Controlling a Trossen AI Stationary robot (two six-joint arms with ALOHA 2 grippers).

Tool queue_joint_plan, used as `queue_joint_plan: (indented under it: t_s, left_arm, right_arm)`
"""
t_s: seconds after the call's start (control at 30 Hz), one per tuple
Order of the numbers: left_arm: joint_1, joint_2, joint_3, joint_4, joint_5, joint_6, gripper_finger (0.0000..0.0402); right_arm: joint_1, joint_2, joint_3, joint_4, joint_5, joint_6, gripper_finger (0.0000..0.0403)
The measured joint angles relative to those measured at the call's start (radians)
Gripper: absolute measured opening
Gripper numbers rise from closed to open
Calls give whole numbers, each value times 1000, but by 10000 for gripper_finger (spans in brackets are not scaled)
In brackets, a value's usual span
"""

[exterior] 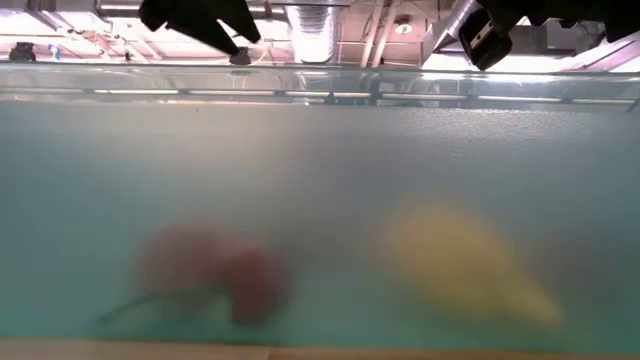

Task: Pick and placing Produce into tupperware
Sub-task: Put the pink peach into the green bin

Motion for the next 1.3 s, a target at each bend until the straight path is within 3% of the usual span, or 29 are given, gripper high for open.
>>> queue_joint_plan:
  t_s: [0.17, 0.67, 0.9, 1.07, 1.3]
  left_arm:
    - [16, -87, 0, -20, -16, 115, 221]
    - [155, -349, 0, -145, 19, 237, 163]
    - [241, -411, 0, -146, 44, 339, 144]
    - [359, -441, 0, -132, 185, 426, 134]
    - [509, -479, 0, 33, 465, 621, 124]
  right_arm:
    - [0, 0, 0, -7, 0, 0, 59]
    - [0, 0, 0, -42, 1, 9, 59]
    - [1, 0, 0, -75, 64, 11, 59]
    - [3, 1, 0, -71, 75, 2, 59]
    - [35, 1, 0, -25, 63, -68, 59]
